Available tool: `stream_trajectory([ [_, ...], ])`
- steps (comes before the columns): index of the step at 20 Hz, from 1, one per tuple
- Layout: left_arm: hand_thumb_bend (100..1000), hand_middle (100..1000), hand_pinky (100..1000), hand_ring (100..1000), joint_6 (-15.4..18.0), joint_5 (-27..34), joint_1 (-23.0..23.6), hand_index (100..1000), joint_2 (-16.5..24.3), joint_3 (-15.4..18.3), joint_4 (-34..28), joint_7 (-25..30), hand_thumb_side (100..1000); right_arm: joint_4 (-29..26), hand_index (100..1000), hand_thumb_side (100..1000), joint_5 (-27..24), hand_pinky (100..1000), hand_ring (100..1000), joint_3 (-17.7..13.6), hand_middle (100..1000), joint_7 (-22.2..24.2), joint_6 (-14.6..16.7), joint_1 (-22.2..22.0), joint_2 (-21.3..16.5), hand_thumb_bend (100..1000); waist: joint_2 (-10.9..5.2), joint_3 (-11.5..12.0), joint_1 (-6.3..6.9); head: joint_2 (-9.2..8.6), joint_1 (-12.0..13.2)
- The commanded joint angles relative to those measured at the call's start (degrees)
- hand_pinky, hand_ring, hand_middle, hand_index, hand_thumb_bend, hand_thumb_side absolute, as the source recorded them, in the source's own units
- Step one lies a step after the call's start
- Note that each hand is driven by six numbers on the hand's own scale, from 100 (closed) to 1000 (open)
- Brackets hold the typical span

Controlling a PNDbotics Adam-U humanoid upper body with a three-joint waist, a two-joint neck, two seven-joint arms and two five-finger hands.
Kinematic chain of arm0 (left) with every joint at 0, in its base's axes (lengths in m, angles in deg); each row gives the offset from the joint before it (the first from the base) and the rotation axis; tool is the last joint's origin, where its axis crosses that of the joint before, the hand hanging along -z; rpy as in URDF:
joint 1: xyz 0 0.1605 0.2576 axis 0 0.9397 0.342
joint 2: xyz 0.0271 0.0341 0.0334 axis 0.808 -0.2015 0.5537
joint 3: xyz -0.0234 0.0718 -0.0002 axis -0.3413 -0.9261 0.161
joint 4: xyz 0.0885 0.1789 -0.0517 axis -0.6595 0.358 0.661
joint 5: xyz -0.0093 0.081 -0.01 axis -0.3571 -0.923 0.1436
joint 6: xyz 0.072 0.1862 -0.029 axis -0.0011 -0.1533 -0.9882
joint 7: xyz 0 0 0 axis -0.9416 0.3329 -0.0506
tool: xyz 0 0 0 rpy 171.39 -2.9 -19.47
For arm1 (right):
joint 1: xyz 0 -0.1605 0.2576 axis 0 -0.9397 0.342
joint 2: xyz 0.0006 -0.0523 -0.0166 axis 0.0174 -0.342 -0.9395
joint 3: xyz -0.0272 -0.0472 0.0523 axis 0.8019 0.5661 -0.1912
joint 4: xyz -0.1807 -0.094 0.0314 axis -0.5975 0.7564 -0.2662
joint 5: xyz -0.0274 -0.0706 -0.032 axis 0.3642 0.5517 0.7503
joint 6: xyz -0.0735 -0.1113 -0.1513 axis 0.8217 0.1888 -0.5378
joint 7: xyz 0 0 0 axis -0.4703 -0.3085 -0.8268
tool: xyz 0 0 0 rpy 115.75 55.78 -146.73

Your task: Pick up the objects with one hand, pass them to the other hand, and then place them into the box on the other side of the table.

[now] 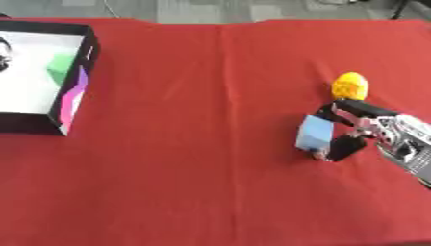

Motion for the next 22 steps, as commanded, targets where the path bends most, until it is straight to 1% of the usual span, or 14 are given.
stream_trajectory([
  [1,144,714,830,734,0.3,0.1,-0.8,760,1.2,0.6,-0.7,0.0,709,0.2,721,175,-0.1,823,750,-0.2,617,0.0,-0.6,0.1,-1.2,439,-0.15,-0.1,0.79,-0.10,-0.1],
  [4,142,714,831,734,0.3,0.1,-0.7,760,1.2,0.6,-0.6,0.0,710,-0.7,709,138,-1.3,819,736,-0.5,601,-0.1,-1.2,-0.1,-1.2,431,-0.25,-0.2,0.78,-0.10,-0.1],
  [7,140,715,831,734,0.4,0.2,-0.6,760,1.2,0.6,-0.6,-0.1,710,-2.4,690,100,-3.3,813,708,-0.8,574,-0.1,-1.7,-0.4,-1.3,351,-0.35,-0.3,0.82,-0.10,-0.1],
  [10,140,715,831,734,0.4,0.2,-0.5,760,1.3,0.6,-0.6,0.0,708,-4.8,678,100,-5.6,807,691,-1.3,558,0.2,-2.5,-0.9,-1.8,274,-0.49,-0.5,0.84,-0.10,-0.1],
  [13,138,715,832,734,0.4,0.1,-0.5,760,1.5,0.6,-0.6,0.0,706,-7.6,668,100,-7.9,800,679,-2.4,543,0.7,-3.7,-1.6,-2.4,241,-0.69,-0.6,0.84,-0.10,0.0],
  [15,136,715,832,735,0.4,0.1,-0.3,760,1.7,0.7,-0.7,0.0,705,-9.2,662,100,-9.6,794,670,-3.8,533,0.4,-4.5,-2.2,-2.6,219,-0.85,-0.8,0.88,-0.10,0.2],
  [18,134,715,832,734,0.4,0.2,0.0,760,1.9,0.9,-0.8,-0.1,704,-9.7,657,100,-12.2,785,659,-6.2,522,-1.6,-4.0,-2.7,-2.4,184,-1.10,-1.0,0.93,-0.10,0.4],
  [19,134,714,832,734,0.4,0.3,0.1,760,2.0,0.9,-0.9,-0.1,702,-9.7,654,100,-13.2,781,654,-7.0,516,-2.6,-3.6,-2.9,-2.2,161,-1.19,-1.1,0.96,-0.10,0.5],
  [21,134,714,832,734,0.4,0.4,0.2,760,2.1,1.0,-1.1,-0.2,702,-9.8,653,100,-15.0,780,653,-8.4,515,-4.9,-2.8,-3.1,-1.9,157,-1.30,-1.2,1.01,-0.10,0.7],
  [22,134,714,832,733,0.4,0.2,0.2,761,2.3,0.9,-1.3,-0.2,698,-9.8,650,100,-16.0,774,642,-9.3,505,-6.4,-2.0,-3.0,-1.4,131,-1.40,-1.3,1.09,-0.10,0.9],
])
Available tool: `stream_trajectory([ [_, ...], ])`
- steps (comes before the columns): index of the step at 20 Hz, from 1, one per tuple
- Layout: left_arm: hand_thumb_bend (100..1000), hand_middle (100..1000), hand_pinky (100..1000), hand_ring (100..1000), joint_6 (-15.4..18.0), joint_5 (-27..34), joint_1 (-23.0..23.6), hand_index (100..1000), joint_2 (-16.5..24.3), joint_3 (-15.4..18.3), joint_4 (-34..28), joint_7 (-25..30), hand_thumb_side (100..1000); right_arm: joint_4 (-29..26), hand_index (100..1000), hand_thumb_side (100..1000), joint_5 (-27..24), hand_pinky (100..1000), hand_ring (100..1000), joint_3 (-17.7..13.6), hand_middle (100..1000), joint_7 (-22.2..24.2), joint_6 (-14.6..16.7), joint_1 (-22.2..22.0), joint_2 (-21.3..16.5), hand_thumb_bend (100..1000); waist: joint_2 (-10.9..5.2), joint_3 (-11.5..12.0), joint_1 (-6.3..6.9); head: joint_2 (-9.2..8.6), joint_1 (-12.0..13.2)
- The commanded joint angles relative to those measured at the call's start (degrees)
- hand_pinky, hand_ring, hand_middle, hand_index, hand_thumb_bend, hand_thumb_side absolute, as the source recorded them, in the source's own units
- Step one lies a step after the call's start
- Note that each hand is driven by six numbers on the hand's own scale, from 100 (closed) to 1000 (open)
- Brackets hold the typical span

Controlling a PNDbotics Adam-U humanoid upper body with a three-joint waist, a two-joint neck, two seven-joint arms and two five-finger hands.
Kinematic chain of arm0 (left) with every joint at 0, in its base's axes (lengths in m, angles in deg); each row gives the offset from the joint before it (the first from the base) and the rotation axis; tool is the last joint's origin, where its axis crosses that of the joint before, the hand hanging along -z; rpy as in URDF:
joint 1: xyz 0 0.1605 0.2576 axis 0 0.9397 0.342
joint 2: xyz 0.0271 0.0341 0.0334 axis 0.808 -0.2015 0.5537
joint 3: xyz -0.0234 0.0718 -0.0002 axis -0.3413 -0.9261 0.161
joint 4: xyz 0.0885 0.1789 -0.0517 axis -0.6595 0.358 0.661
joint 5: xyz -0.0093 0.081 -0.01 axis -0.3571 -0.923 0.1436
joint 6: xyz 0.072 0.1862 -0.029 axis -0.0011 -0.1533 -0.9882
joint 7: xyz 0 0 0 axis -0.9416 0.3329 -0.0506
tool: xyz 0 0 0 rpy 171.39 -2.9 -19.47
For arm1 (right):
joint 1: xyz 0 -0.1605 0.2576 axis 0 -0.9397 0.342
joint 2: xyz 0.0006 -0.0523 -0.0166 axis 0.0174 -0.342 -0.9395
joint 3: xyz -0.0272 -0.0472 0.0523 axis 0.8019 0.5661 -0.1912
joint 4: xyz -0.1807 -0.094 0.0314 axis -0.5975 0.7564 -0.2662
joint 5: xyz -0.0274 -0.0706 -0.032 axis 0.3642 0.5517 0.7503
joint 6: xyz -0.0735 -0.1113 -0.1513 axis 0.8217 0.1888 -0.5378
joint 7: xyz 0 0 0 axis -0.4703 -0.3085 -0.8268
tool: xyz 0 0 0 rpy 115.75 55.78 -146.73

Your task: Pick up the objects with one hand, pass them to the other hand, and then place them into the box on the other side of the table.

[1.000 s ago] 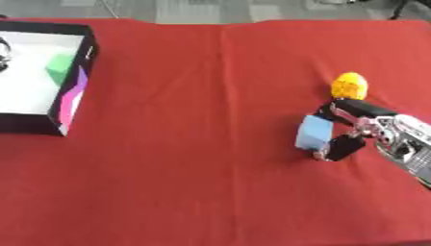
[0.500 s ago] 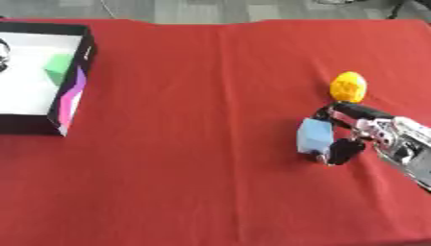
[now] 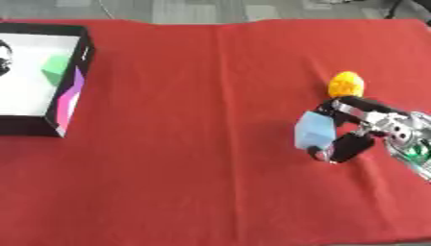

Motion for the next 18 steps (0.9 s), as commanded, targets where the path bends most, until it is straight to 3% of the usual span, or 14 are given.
stream_trajectory([
  [1,133,713,832,732,0.1,-0.1,-0.6,762,2.3,0.8,-1.5,-0.1,696,-1.2,649,100,-3.4,770,637,-3.3,501,-4.5,2.0,0.4,-0.4,116,-1.45,-0.2,1.14,-0.10,0.5],
  [4,130,713,832,731,0.3,0.4,-0.8,767,2.7,1.2,-3.0,-0.2,692,-1.2,651,100,-7.8,759,625,-4.5,494,-10.0,4.6,1.0,1.2,100,-1.65,-0.3,1.36,-0.10,0.6],
  [8,145,714,831,729,0.6,1.2,-0.9,776,3.2,1.4,-5.3,-0.5,692,-1.2,654,100,-13.7,741,616,-3.2,487,-17.5,6.7,2.5,3.7,100,-1.99,-0.3,1.82,-0.10,0.8],
  [18,202,730,833,735,3.0,1.5,-2.1,795,3.5,0.7,-10.1,2.4,720,-1.2,661,100,-18.8,732,610,2.2,484,-28.0,2.9,7.8,12.3,100,-2.95,0.1,2.83,-0.10,0.7],
])
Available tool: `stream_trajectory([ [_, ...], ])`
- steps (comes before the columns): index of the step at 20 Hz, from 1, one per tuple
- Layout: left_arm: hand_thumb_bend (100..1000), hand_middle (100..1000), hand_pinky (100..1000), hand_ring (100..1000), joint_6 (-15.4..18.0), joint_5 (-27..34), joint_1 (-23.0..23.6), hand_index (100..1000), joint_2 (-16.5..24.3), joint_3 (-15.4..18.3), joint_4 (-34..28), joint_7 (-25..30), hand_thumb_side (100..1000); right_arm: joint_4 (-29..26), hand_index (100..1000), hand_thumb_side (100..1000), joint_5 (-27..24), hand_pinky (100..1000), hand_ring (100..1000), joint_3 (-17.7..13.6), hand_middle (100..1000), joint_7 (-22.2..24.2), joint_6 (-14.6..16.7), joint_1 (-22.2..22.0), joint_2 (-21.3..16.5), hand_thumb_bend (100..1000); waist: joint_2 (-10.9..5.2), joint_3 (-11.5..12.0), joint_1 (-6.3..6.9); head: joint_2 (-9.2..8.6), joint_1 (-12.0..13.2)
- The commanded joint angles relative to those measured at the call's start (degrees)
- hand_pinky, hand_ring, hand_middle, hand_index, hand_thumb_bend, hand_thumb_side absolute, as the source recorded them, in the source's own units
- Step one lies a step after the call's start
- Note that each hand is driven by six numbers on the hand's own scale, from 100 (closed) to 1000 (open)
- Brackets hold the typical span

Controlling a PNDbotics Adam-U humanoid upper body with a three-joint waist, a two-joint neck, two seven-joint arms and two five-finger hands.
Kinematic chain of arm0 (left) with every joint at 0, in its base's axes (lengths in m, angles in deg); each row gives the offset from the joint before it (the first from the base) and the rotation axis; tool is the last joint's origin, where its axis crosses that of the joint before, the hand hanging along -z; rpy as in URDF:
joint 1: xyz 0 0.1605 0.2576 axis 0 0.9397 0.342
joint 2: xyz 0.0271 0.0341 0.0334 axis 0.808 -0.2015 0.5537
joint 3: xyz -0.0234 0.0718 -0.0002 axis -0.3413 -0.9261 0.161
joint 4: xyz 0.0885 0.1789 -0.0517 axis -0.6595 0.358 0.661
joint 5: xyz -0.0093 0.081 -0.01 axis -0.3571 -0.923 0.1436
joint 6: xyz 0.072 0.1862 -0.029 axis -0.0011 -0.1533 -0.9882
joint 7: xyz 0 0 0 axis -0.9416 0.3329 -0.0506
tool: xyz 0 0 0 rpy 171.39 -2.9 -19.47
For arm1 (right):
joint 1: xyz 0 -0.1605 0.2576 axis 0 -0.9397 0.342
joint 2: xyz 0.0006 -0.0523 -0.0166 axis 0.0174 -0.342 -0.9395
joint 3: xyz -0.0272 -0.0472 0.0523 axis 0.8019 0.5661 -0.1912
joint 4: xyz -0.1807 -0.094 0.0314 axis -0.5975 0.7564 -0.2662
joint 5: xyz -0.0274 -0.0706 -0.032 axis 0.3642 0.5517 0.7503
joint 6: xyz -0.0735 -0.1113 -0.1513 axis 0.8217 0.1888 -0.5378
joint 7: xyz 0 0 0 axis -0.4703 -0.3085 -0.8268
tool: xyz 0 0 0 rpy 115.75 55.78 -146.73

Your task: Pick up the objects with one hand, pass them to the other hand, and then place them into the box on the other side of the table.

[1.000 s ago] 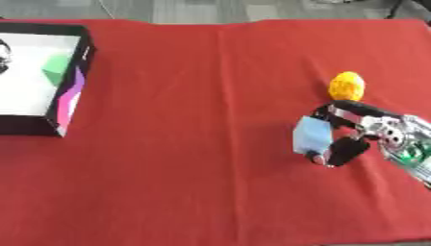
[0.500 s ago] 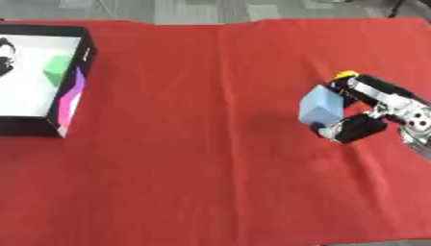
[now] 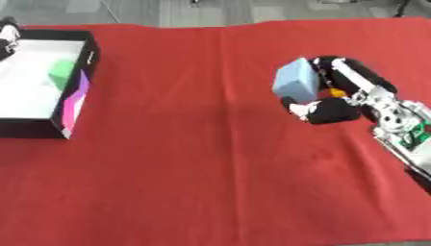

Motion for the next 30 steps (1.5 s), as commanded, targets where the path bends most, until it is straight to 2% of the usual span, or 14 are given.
stream_trajectory([
  [1,201,729,832,733,0.9,0.7,-1.9,802,1.9,0.1,-2.7,1.5,720,-1.0,663,100,-0.6,729,609,1.0,484,-2.5,-0.9,1.6,1.5,100,-2.31,0.2,1.02,-0.11,-0.1],
  [5,197,734,832,733,1.6,2.4,-3.6,813,1.8,-1.2,-6.6,4.3,709,2.5,668,100,-2.6,730,610,3.4,486,-6.8,2.2,3.1,5.7,100,-2.46,0.5,1.24,-0.11,0.0],
  [6,245,734,831,733,1.6,2.7,-3.9,818,1.7,-1.6,-7.4,5.1,716,3.5,670,100,-2.8,732,610,4.0,487,-7.6,3.4,3.7,6.4,100,-2.50,0.6,1.24,-0.11,0.0],
  [7,196,734,830,733,1.6,3.0,-4.2,819,1.7,-2.0,-8.3,6.0,710,4.3,670,100,-2.8,733,611,4.6,487,-8.2,4.5,4.2,6.9,100,-2.54,0.6,1.23,-0.11,-0.1],
  [13,196,739,829,737,1.4,4.9,-6.5,828,1.2,-5.7,-13.9,14.1,699,8.4,675,100,-0.6,744,616,7.4,491,-9.4,9.5,7.6,9.0,100,-2.69,1.1,1.38,-0.11,-0.1],
  [18,220,749,829,746,-0.4,6.2,-9.4,838,-0.5,-9.7,-18.1,22.1,725,10.6,685,100,0.5,742,622,8.9,500,-10.2,12.8,9.8,10.6,100,-2.86,1.5,1.49,-0.11,0.0],
  [25,272,791,839,778,-2.8,0.8,-12.7,864,-4.3,-15.0,-18.7,29.3,669,12.2,691,100,1.2,746,628,10.8,507,-9.5,15.4,11.5,12.1,100,-3.43,2.0,1.98,-0.11,0.4],
  [30,359,814,854,803,-1.6,-4.4,-13.8,880,-6.9,-17.6,-16.9,32.3,618,12.6,690,100,2.2,749,629,11.8,507,-7.8,16.7,11.7,12.9,100,-3.74,2.2,2.19,-0.11,1.4],
])
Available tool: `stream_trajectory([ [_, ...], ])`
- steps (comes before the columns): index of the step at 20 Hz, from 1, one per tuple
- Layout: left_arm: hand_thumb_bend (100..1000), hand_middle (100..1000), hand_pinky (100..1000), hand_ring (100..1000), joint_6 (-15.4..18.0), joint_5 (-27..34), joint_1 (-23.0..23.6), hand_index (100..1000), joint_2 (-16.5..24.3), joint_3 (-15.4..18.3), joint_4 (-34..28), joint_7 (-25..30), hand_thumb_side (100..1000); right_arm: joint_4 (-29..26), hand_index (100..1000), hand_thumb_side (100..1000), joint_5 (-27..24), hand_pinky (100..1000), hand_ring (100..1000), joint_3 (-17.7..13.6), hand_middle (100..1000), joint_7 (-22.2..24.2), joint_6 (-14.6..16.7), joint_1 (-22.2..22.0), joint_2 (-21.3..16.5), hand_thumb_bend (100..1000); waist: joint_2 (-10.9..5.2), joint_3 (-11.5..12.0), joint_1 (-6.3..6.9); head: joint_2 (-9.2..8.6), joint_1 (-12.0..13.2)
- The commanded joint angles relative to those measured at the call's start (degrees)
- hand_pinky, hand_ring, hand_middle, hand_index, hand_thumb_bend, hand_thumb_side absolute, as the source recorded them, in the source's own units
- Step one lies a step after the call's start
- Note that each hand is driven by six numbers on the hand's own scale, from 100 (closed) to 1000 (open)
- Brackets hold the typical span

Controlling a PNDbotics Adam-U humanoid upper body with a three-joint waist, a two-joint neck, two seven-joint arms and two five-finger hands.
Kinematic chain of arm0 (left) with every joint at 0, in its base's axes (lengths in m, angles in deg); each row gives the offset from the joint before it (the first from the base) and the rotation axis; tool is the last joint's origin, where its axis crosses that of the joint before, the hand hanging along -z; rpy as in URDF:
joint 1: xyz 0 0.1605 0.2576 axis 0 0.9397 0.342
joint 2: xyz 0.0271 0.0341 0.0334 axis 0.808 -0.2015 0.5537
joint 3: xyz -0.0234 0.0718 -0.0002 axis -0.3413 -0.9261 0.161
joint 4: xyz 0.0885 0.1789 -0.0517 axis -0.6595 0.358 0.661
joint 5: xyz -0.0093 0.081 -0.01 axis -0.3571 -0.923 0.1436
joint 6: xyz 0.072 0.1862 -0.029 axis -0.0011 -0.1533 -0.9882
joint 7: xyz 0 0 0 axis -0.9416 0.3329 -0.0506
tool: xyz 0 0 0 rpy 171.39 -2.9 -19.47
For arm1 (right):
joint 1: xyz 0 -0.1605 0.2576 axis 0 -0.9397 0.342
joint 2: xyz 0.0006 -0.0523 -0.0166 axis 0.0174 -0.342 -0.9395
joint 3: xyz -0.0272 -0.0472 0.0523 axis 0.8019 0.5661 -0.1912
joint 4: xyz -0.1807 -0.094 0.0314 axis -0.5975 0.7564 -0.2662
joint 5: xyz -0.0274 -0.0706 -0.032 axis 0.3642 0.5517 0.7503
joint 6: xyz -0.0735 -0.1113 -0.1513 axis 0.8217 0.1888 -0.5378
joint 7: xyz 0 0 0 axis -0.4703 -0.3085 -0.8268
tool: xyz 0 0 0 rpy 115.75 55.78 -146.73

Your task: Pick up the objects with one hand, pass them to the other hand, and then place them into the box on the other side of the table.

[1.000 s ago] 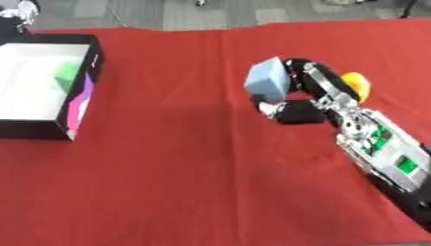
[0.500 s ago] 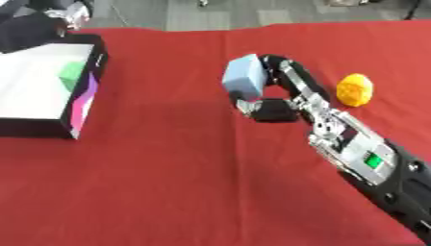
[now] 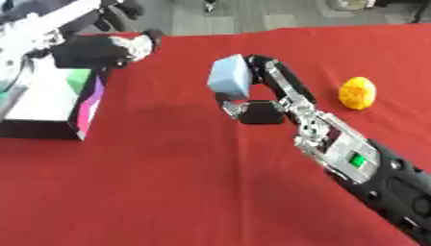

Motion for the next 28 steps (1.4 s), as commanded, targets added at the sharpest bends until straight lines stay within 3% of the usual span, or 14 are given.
stream_trajectory([
  [1,368,815,856,805,1.0,-3.3,-1.6,882,-0.6,-0.8,0.6,1.9,618,-0.2,690,100,1.0,749,629,0.1,507,1.0,0.9,1.1,0.2,100,-1.96,0.2,0.94,-0.12,0.6],
  [6,456,825,863,818,2.7,-6.8,-2.1,890,-2.1,-1.8,2.2,5.0,633,-0.1,691,100,2.4,751,630,0.3,508,2.1,2.5,1.1,0.7,100,-1.97,0.3,1.05,-0.12,1.2],
  [11,475,831,867,826,4.1,-10.3,-2.5,897,-4.4,-2.7,4.4,7.2,610,0.7,689,100,3.9,751,629,0.7,506,3.5,2.9,1.0,1.3,100,-1.85,0.2,1.00,-0.12,1.9],
  [14,468,831,866,827,4.7,-12.1,-2.5,919,-6.1,-3.0,6.1,7.1,578,0.9,688,100,4.7,751,628,0.8,505,4.2,3.4,1.2,1.7,100,-1.81,0.1,0.98,-0.12,2.1],
  [19,546,827,866,831,5.9,-14.9,-2.5,900,-7.9,-3.4,7.5,6.1,519,0.3,686,100,5.9,752,627,1.0,505,5.4,4.3,1.3,1.8,100,-1.77,0.0,0.97,-0.12,2.2],
  [28,614,827,878,848,9.6,-16.8,-1.8,889,-9.4,-3.9,7.9,8.3,541,-0.4,682,100,7.8,751,624,1.1,502,8.3,4.8,1.2,2.1,100,-1.45,-0.2,0.92,-0.12,2.4],
])
